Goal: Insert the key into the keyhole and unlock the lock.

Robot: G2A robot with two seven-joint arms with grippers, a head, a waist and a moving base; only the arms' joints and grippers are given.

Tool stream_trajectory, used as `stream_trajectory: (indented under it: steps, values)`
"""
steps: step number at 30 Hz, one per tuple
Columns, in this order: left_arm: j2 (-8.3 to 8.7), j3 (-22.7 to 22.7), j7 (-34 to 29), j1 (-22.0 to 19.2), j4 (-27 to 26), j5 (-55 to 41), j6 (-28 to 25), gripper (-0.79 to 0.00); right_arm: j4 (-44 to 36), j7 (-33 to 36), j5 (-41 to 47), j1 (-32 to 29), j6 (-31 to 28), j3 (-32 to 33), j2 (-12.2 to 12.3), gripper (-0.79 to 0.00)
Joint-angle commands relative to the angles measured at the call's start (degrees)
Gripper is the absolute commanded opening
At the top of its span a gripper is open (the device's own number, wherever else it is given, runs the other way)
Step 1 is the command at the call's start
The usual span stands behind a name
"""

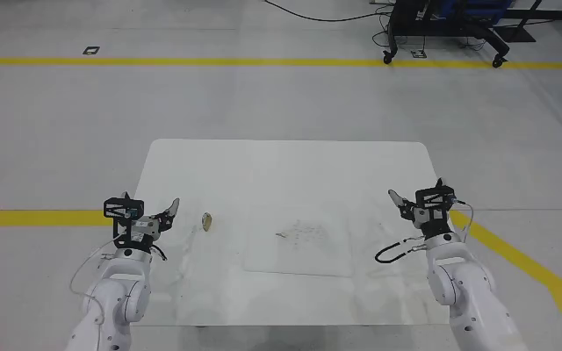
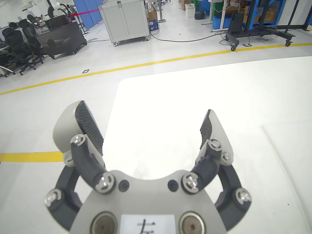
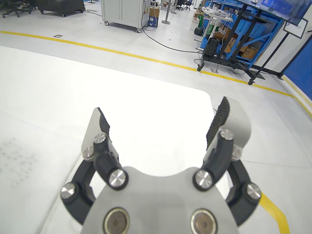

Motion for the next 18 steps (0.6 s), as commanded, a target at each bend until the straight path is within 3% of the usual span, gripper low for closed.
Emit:
stream_trajectory:
  steps: [1,10,18]
  values:
    - [0.0,0.0,0.0,0.0,0.0,0.0,0.0,0.0,0.0,1.51,-2.54,1.86,-2.36,-3.3,-0.12,0.0]
    - [0.0,0.0,0.0,0.0,0.0,0.0,0.0,0.0,5.2,5.69,-5.52,12.23,-17.88,-15.38,-0.81,0.0]
    - [0.0,0.0,0.0,0.0,0.0,0.0,0.0,0.0,5.2,5.69,-5.52,12.23,-17.88,-15.38,-0.81,0.0]
